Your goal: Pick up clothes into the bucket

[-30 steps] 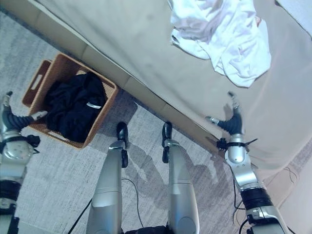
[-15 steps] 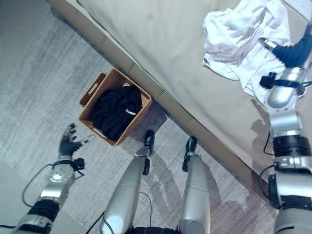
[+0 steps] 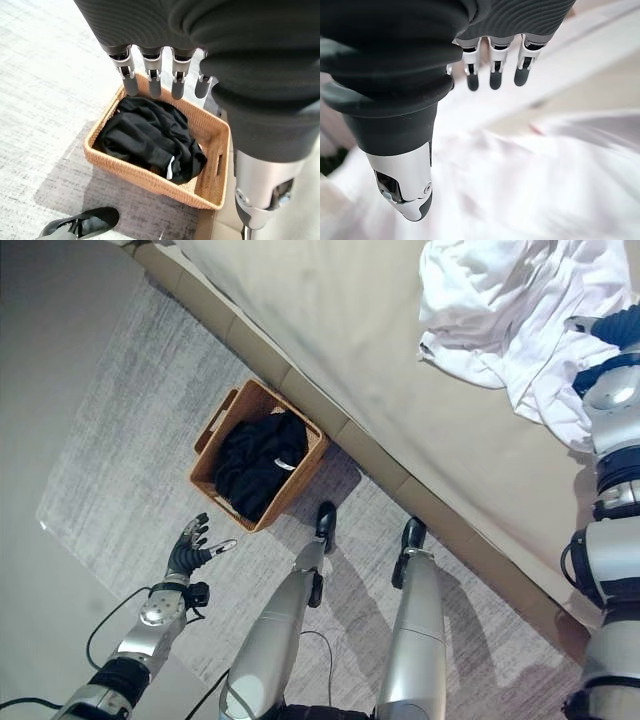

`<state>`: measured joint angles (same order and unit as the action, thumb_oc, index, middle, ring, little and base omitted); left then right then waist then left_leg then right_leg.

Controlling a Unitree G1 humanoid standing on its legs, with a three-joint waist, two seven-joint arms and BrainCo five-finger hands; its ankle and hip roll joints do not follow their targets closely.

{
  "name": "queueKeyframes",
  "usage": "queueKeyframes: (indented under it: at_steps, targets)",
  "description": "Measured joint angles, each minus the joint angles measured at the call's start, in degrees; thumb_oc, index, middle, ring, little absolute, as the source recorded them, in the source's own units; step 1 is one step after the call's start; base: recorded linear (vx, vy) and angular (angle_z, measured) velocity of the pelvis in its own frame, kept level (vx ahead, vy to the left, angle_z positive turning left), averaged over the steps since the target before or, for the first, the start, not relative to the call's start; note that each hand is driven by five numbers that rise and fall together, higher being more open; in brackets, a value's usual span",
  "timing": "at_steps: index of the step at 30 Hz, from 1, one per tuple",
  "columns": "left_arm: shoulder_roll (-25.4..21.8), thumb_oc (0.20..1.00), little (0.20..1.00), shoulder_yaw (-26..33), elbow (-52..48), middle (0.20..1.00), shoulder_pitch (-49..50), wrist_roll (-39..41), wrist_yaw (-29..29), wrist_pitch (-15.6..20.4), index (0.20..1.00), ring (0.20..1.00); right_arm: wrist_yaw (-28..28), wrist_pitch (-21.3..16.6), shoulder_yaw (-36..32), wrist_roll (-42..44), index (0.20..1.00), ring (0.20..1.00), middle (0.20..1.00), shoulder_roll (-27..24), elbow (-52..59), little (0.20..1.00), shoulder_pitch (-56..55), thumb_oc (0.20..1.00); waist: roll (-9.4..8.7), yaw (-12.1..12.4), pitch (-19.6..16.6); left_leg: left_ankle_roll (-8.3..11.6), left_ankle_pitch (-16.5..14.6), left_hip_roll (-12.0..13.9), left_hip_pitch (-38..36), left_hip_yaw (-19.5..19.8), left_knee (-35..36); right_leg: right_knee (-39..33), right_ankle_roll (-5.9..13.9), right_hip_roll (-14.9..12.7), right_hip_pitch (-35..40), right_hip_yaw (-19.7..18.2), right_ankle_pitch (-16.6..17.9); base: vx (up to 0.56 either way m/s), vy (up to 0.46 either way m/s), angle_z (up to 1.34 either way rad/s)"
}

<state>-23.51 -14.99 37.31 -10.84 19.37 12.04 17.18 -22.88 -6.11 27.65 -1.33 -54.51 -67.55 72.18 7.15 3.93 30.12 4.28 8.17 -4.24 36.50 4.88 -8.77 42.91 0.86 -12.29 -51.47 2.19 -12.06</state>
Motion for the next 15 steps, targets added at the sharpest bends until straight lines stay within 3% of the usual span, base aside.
queueKeyframes:
  at_steps: [2,6,9,10,12,15]
  targets:
    - [0.6,1.000,1.000,-0.1,-0.2,1.000,-0.3,0.0,-0.5,0.0,1.000,1.000,2.8,0.0,0.6,0.4,1.000,1.000,1.000,0.0,-0.2,1.000,-0.1,1.000,0.95,-0.1,0.0,-0.03,0.0,0.3,0.2,0.0,0.1,0.7,0.19,0.2,-0.5,0.1,-0.4,0.03,-0.080,-0.03]
    - [0.6,1.000,1.000,-0.1,-0.2,1.000,-0.3,0.0,-1.6,-0.2,1.000,1.000,9.4,0.0,6.4,0.8,1.000,1.000,1.000,0.0,-0.3,1.000,-0.4,1.000,1.34,-0.1,-0.1,-0.02,0.0,0.7,0.2,0.1,0.1,1.8,-0.31,0.7,-1.2,0.1,-1.0,-0.02,-0.060,0.01]
    - [0.6,1.000,1.000,-0.6,-0.1,1.000,-0.3,0.0,-3.0,-0.7,1.000,1.000,14.2,-0.1,6.8,1.0,1.000,1.000,1.000,0.2,-1.4,1.000,-0.4,1.000,1.37,0.0,0.0,-0.01,0.1,1.0,0.2,0.2,0.3,2.0,-0.49,1.0,-1.3,0.3,-1.1,-0.01,-0.037,0.01]
    - [0.6,1.000,1.000,-1.2,0.1,1.000,-0.3,0.0,-3.4,-0.8,1.000,1.000,15.2,-0.1,6.8,1.0,0.827,0.827,0.827,0.2,-1.3,0.827,-0.3,0.827,1.37,-0.1,0.0,-0.02,0.1,1.1,0.1,0.2,0.3,2.2,-0.52,1.1,-1.3,0.3,-1.1,-0.02,-0.032,0.03]
    - [0.8,1.000,1.000,-1.9,0.0,1.000,-0.6,0.0,-3.8,-1.3,1.000,1.000,16.3,-0.1,6.7,1.9,0.200,0.200,0.200,0.1,-1.3,0.200,-0.2,0.200,1.38,-0.1,-0.1,-0.02,0.0,1.1,0.2,0.4,0.4,2.3,-0.60,1.1,-1.4,0.4,-1.5,0.00,0.000,0.00]
    - [1.1,1.000,1.000,-2.0,0.0,1.000,-0.8,0.0,-4.3,-1.7,1.000,1.000,17.5,-0.2,6.7,3.8,0.200,0.200,0.200,-0.4,-0.5,0.200,-0.2,0.200,1.39,-0.2,-0.1,-0.04,0.1,1.3,0.2,0.6,1.0,2.5,-0.69,1.2,-1.7,0.6,-1.6,-0.01,-0.008,0.01]
